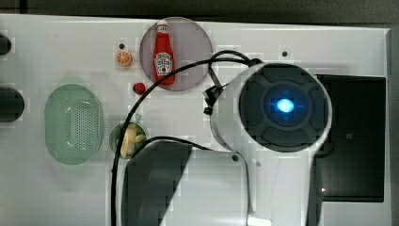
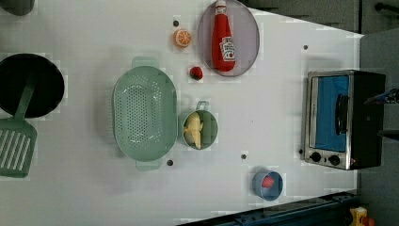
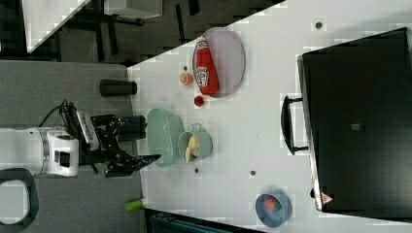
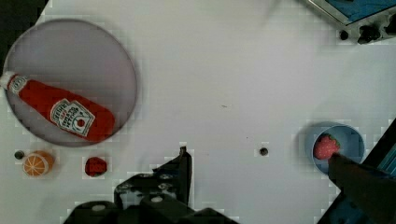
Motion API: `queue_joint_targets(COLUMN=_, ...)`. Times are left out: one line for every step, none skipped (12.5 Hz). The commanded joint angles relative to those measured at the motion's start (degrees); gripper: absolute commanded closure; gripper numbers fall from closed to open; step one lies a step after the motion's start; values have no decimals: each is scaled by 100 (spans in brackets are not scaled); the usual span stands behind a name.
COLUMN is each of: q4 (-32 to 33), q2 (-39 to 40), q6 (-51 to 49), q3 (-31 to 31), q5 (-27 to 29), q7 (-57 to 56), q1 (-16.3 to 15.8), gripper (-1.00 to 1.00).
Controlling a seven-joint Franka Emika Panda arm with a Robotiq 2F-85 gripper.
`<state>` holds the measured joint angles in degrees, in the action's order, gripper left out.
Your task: Pick Banana and place it in mug.
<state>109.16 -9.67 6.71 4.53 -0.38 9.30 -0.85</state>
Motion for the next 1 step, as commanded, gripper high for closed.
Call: queue_joint_targets(q4=-223, q2=-140, q6=-86, q3=-3, q5=-10, q7=-15, q1=-148, gripper=-100)
